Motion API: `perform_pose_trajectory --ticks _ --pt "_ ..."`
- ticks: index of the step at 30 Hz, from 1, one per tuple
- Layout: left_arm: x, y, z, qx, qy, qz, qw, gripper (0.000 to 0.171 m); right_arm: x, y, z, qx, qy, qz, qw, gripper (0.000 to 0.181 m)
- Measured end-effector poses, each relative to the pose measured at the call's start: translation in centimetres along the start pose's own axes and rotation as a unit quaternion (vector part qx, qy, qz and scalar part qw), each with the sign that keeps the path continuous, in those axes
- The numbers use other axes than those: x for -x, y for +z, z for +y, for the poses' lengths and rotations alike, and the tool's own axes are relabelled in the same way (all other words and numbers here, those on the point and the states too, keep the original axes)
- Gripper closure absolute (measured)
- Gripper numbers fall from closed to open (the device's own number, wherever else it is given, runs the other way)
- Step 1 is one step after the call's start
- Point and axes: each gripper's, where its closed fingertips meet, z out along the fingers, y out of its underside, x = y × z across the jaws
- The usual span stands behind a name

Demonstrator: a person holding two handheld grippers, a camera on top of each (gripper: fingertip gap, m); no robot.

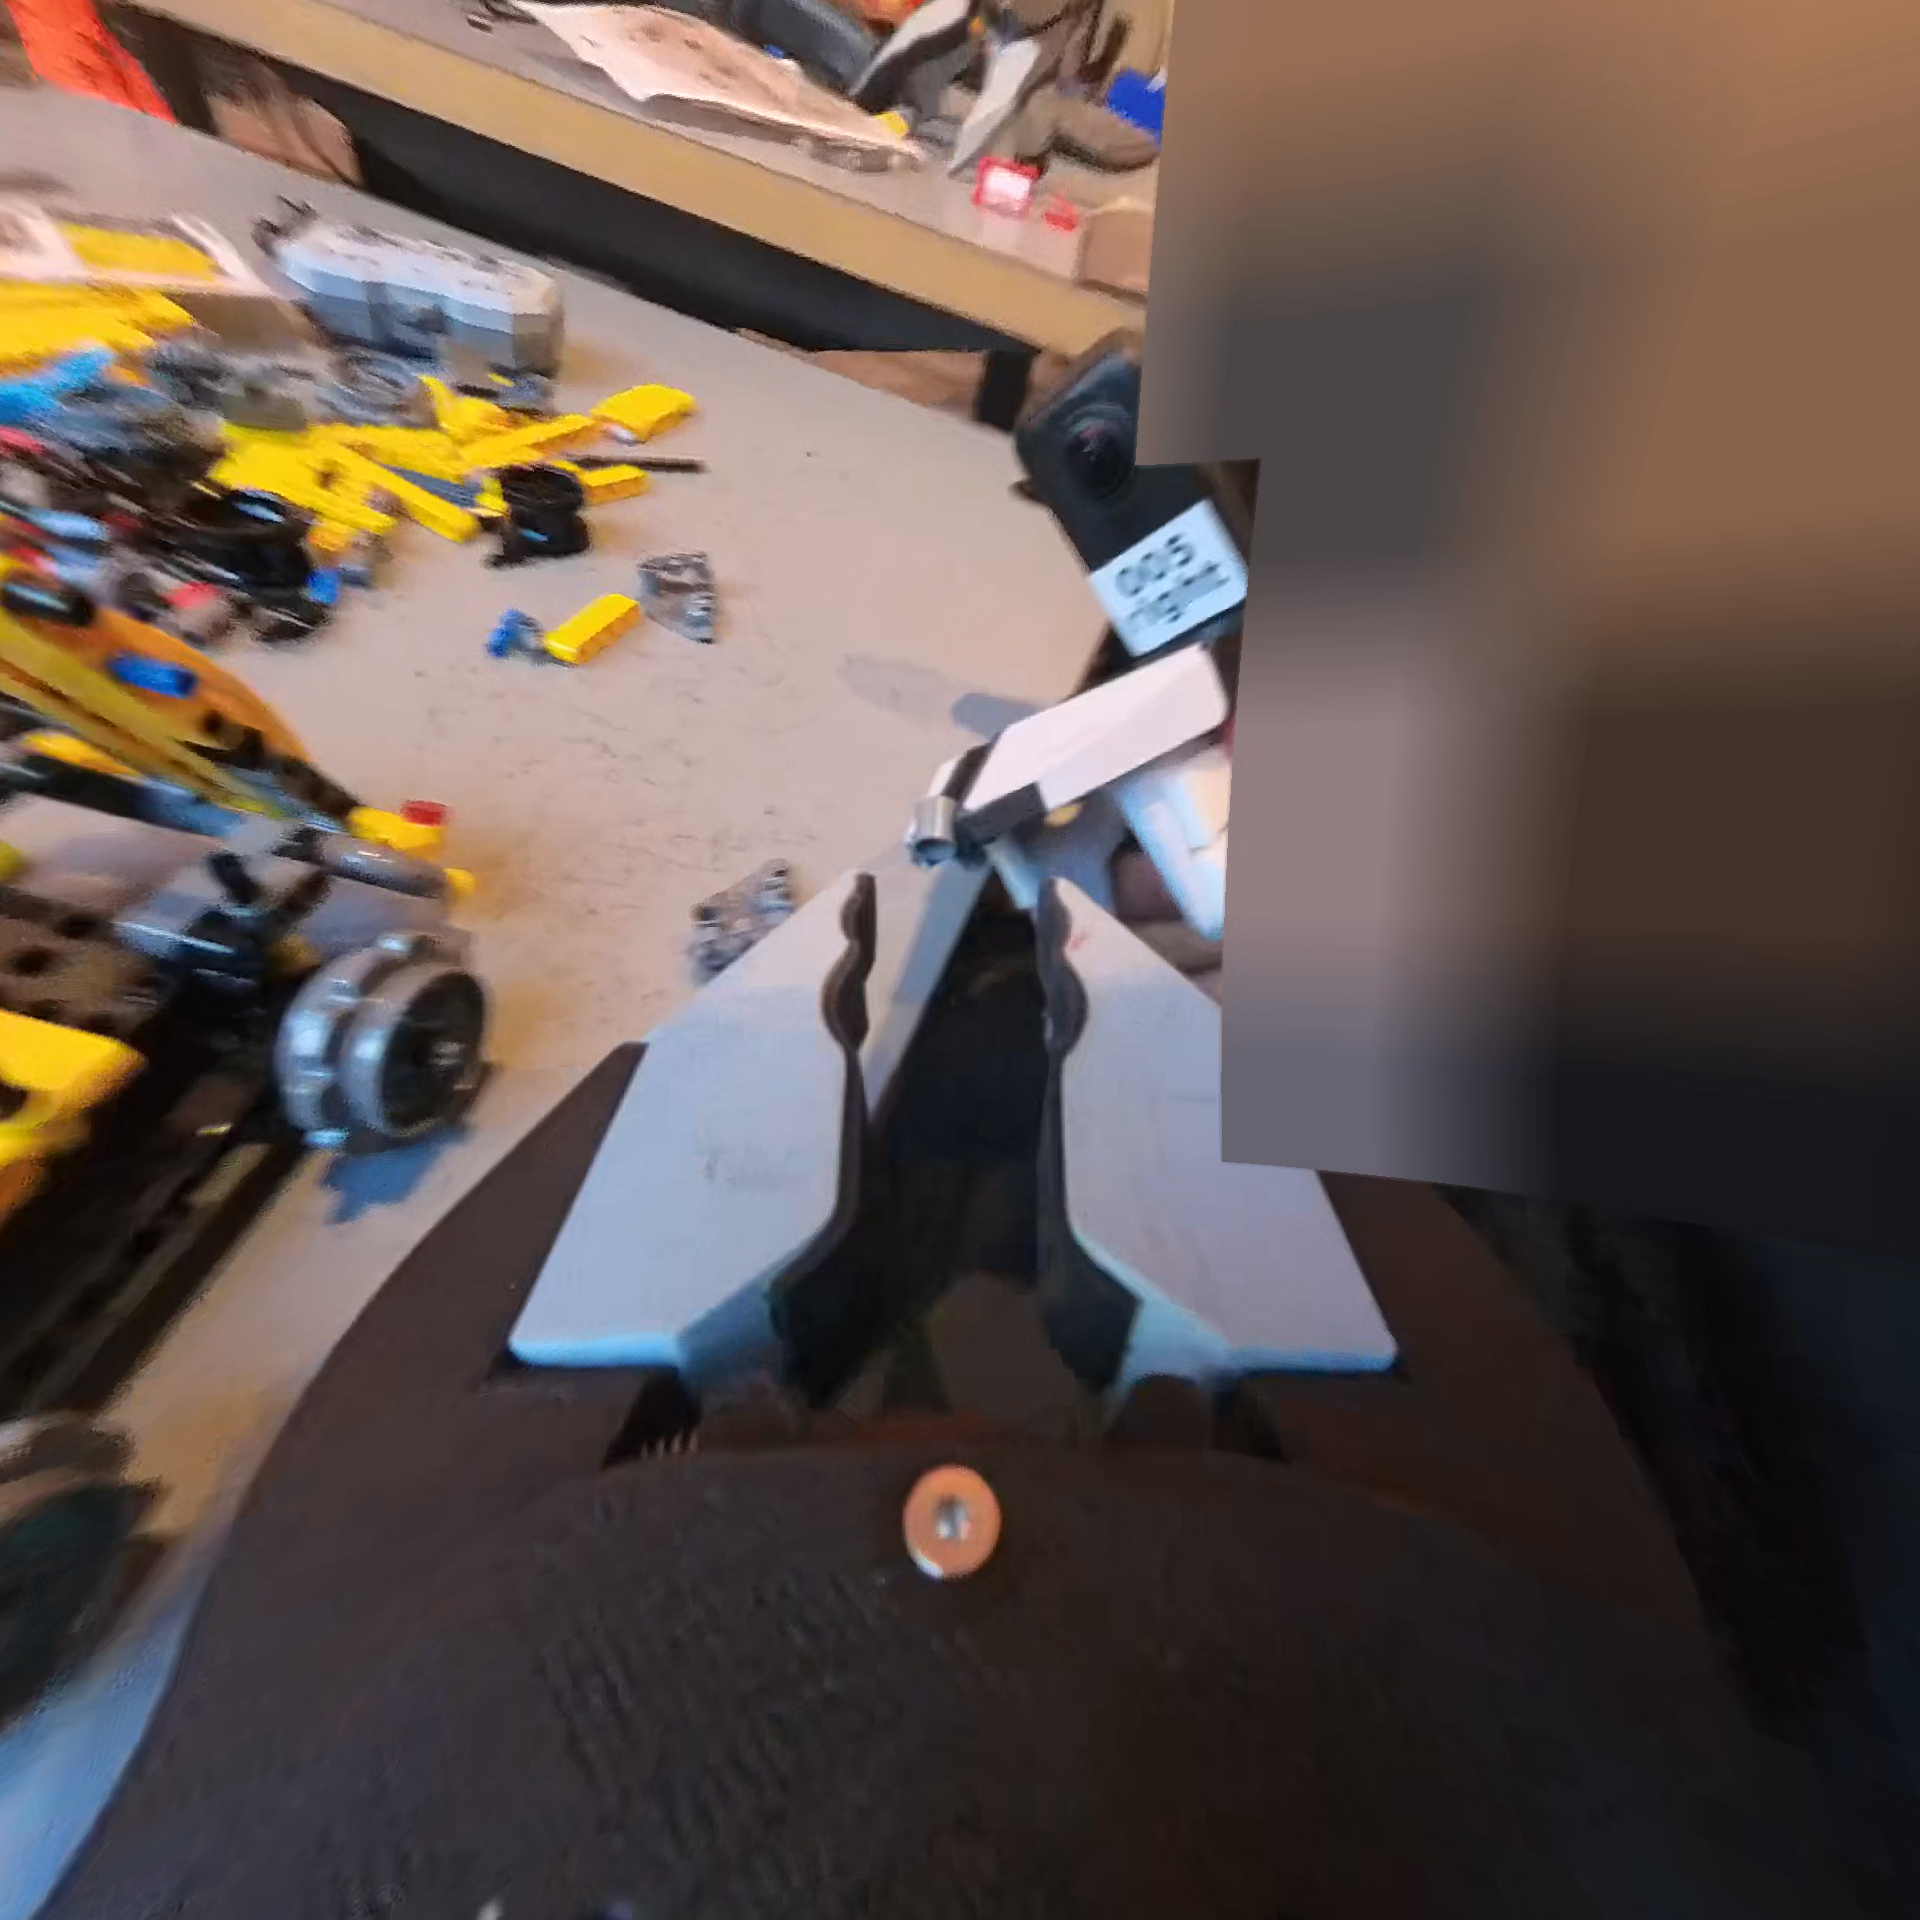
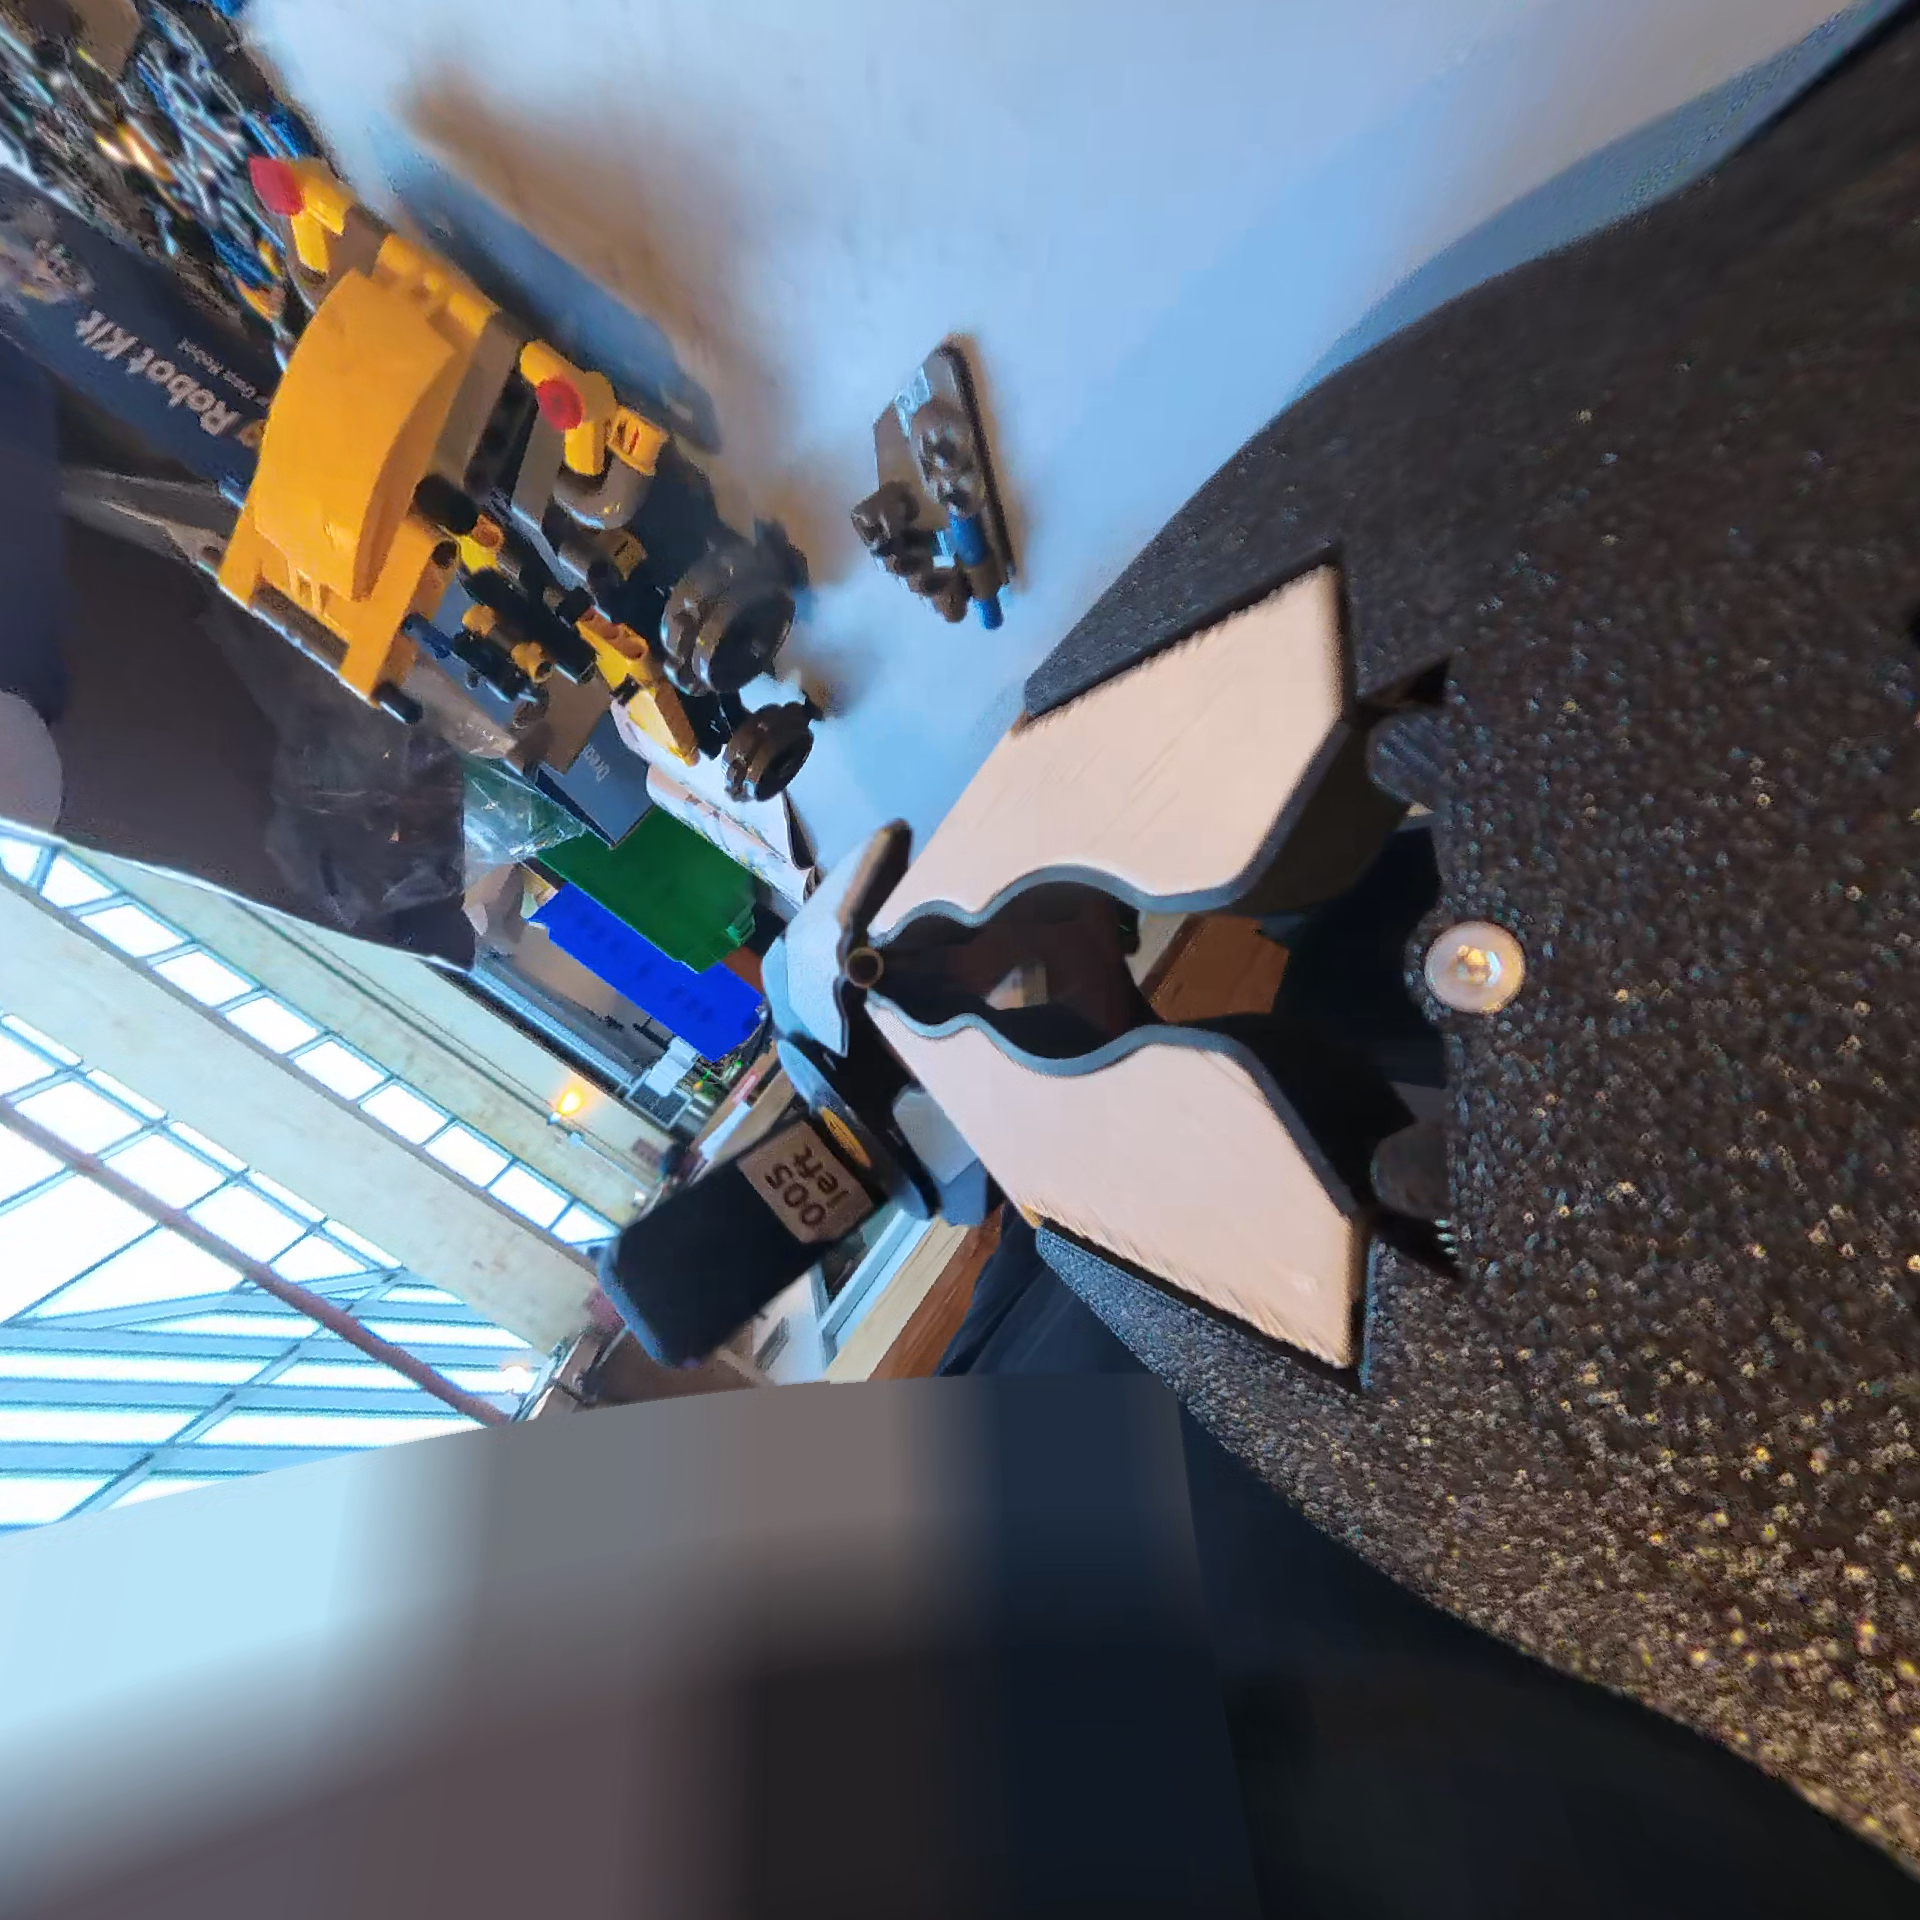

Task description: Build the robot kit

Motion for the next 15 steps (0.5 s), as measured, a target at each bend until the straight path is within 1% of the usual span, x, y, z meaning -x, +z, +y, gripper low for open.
perform_pose_trajectory --ticks 2,4,7,10,15 --pt "1.0 -0.2 0.1 0.008 0.078 -0.051 0.996 0.142 -0.1 -0.1 -0.2 0.001 0.008 0.001 1.000 0.174" --pt "1.5 -0.4 -0.3 0.002 0.148 -0.089 0.985 0.143 -0.3 -0.2 -0.4 0.003 0.017 0.003 1.000 0.174" --pt "1.4 -0.4 -1.0 -0.009 0.226 -0.115 0.967 0.145 -0.7 -0.2 -0.3 0.011 0.025 0.010 1.000 0.174" --pt "1.1 0.0 -0.6 -0.005 0.262 -0.112 0.959 0.146 -0.7 0.0 0.0 0.017 0.030 0.004 0.999 0.174" --pt "1.1 0.2 -0.3 -0.003 0.270 -0.105 0.957 0.157 -0.9 0.1 0.3 0.017 0.045 -0.002 0.999 0.174"
